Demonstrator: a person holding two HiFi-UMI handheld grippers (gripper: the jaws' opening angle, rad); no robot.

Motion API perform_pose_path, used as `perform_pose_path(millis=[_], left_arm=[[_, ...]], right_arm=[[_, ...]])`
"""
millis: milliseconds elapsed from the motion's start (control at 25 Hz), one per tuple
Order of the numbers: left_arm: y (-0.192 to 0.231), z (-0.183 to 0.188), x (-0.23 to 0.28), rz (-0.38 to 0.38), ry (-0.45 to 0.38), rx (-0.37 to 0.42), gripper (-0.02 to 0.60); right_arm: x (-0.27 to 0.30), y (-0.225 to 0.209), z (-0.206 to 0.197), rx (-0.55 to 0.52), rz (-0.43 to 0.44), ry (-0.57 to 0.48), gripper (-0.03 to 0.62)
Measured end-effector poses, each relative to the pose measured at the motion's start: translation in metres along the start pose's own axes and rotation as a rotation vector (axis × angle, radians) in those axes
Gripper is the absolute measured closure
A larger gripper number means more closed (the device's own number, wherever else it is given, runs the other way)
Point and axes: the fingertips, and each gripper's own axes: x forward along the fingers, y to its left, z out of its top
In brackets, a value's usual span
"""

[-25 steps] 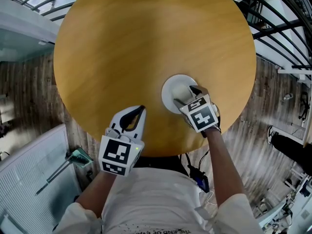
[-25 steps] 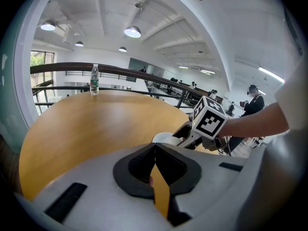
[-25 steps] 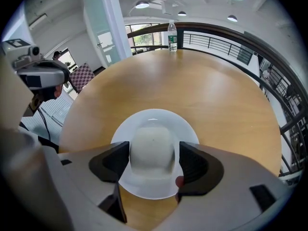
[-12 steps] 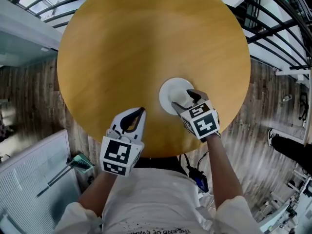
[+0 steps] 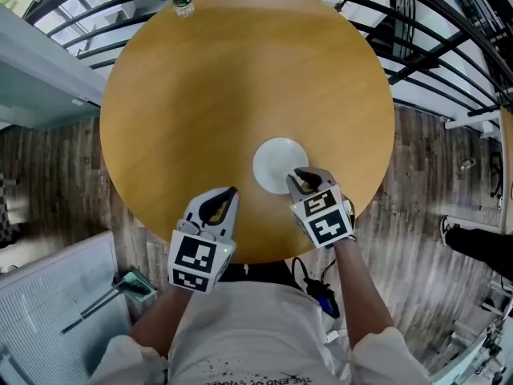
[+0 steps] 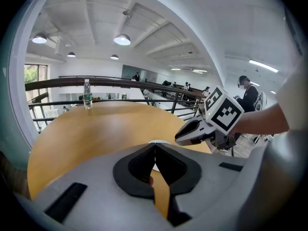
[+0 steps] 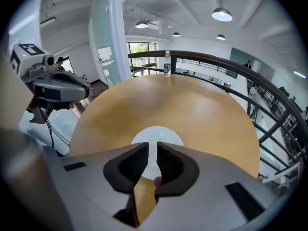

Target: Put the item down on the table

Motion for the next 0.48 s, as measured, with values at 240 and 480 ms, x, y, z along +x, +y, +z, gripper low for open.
perform_pose_path(millis=[240,480], left_arm=[[-0.021,0.007,-0.009,-0.014,-0.009,0.010,0.558],[-0.047,0.005,-0.026,-0.038,-0.003,0.004,0.558]], right_arm=[[-0.033,0.000,-0.012,0.040,-0.011,-0.043,0.553],[-0.078,0.005,-0.015,0.117,-0.027,-0.131,0.565]])
